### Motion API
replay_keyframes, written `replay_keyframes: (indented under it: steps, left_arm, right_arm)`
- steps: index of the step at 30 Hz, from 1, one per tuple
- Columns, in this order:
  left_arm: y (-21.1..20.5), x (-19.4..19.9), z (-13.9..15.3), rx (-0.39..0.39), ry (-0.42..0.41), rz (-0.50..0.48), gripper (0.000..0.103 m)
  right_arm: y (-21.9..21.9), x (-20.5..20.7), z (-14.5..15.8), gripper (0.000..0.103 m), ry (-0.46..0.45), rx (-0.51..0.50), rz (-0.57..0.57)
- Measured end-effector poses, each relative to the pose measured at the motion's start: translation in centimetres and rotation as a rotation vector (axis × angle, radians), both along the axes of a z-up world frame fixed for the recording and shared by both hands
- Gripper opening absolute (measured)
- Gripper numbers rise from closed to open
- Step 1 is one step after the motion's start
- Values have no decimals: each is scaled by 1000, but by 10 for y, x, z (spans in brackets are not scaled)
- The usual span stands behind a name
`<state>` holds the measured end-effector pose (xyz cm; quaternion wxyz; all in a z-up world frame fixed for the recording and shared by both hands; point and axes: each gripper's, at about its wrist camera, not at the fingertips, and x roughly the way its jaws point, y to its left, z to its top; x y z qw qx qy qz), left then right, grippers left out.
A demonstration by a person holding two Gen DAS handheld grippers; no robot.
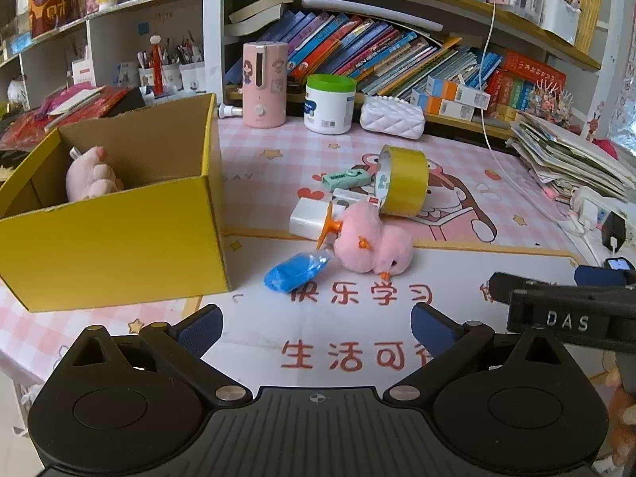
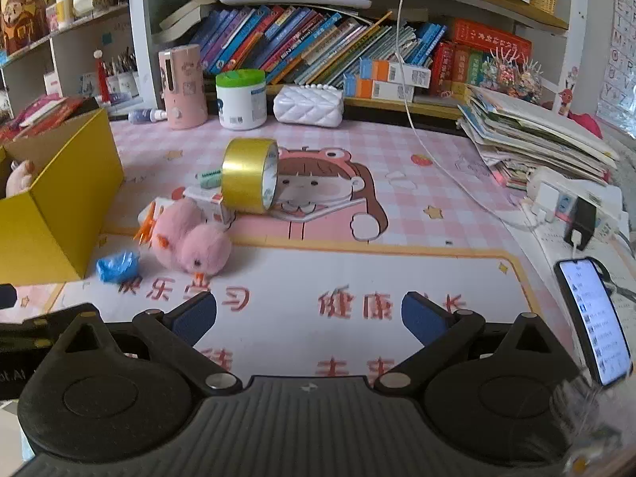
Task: Organize objects
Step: 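Reach the left tool to the blue plastic bag and grasp it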
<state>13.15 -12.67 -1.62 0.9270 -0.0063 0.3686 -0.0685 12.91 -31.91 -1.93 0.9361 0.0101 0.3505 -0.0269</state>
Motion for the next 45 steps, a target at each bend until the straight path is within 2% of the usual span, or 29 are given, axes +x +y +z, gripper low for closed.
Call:
replay_keyframes:
  steps: [14, 18, 23, 37, 45]
  left_arm:
    - [-22, 15, 2, 13, -27, 60, 100]
    - [-27, 21, 1, 10, -31, 67, 97]
    - [-35, 31, -4, 21, -24, 62, 86]
    - [-43, 40, -4, 27, -37, 74, 83]
    - [-42, 43, -9, 33, -16, 95, 83]
  right_arm:
    - [-25, 37, 6, 101, -49, 40, 70]
    - [-27, 45, 9, 101, -73, 40, 91]
    - [-31, 53, 12, 101, -102, 43, 111]
    - [-42, 69, 9, 101, -93, 49, 124]
    - [-40, 72, 4, 101, -69, 52, 146]
